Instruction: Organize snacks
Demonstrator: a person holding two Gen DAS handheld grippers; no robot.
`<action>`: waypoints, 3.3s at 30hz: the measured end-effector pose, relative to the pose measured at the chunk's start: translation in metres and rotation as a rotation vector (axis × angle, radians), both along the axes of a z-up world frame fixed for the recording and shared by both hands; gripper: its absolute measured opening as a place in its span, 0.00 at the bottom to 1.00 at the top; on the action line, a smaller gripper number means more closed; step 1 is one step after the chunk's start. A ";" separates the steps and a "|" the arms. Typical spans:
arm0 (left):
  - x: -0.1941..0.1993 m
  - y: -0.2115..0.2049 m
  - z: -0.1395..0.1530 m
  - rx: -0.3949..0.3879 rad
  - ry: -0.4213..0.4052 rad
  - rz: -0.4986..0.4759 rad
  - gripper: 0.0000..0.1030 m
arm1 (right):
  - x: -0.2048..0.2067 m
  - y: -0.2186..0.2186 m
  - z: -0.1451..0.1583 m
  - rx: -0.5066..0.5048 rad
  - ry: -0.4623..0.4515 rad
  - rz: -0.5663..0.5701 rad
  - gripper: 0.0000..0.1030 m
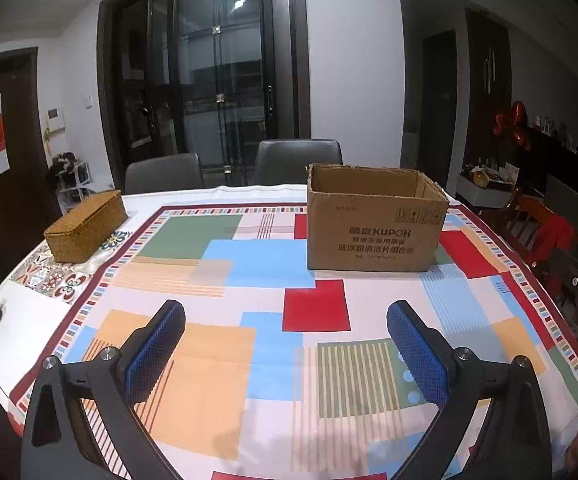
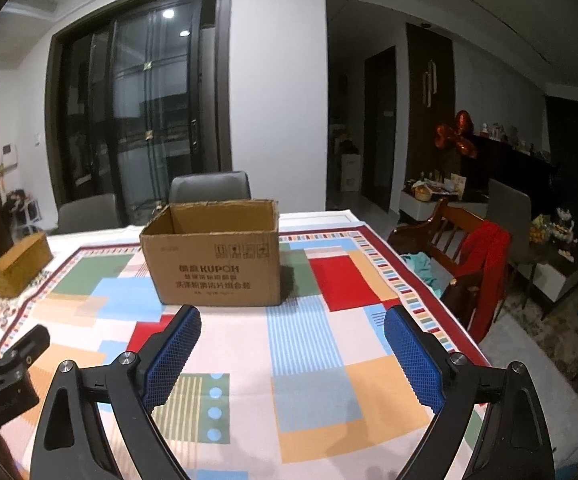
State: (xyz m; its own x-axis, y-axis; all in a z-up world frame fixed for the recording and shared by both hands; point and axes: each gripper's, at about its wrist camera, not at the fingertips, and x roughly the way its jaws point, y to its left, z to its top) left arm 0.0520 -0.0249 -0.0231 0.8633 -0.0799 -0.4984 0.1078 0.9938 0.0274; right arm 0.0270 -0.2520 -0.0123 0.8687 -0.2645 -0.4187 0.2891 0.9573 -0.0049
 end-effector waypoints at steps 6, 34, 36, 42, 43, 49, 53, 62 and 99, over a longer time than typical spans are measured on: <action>-0.006 0.000 0.003 -0.003 -0.002 0.009 1.00 | -0.007 -0.003 0.002 0.003 -0.016 -0.018 0.91; -0.015 0.003 0.004 -0.004 -0.004 0.019 1.00 | -0.013 0.001 -0.001 -0.005 -0.041 -0.021 0.91; -0.015 0.003 0.004 -0.004 -0.003 0.019 1.00 | -0.013 0.001 -0.001 -0.006 -0.040 -0.021 0.91; -0.016 0.003 0.005 -0.004 -0.003 0.019 1.00 | -0.012 0.001 -0.001 -0.006 -0.041 -0.021 0.91; -0.015 0.003 0.004 -0.005 -0.003 0.018 1.00 | -0.012 0.001 -0.001 -0.006 -0.040 -0.021 0.91; -0.015 0.002 0.004 -0.004 -0.006 0.019 1.00 | -0.013 0.002 -0.002 -0.005 -0.039 -0.022 0.91; -0.015 0.001 0.005 -0.004 -0.010 0.020 1.00 | -0.013 0.001 -0.001 -0.005 -0.039 -0.021 0.91; -0.015 0.002 0.005 -0.006 -0.011 0.022 1.00 | -0.014 0.001 -0.003 -0.004 -0.040 -0.023 0.91; -0.016 0.002 0.006 -0.004 -0.013 0.020 1.00 | -0.015 0.001 -0.003 -0.002 -0.036 -0.025 0.91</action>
State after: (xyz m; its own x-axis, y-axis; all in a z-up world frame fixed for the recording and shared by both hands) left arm 0.0363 -0.0225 -0.0169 0.8709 -0.0646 -0.4872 0.0878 0.9958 0.0249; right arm 0.0123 -0.2514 -0.0154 0.8764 -0.2876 -0.3864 0.3134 0.9496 0.0040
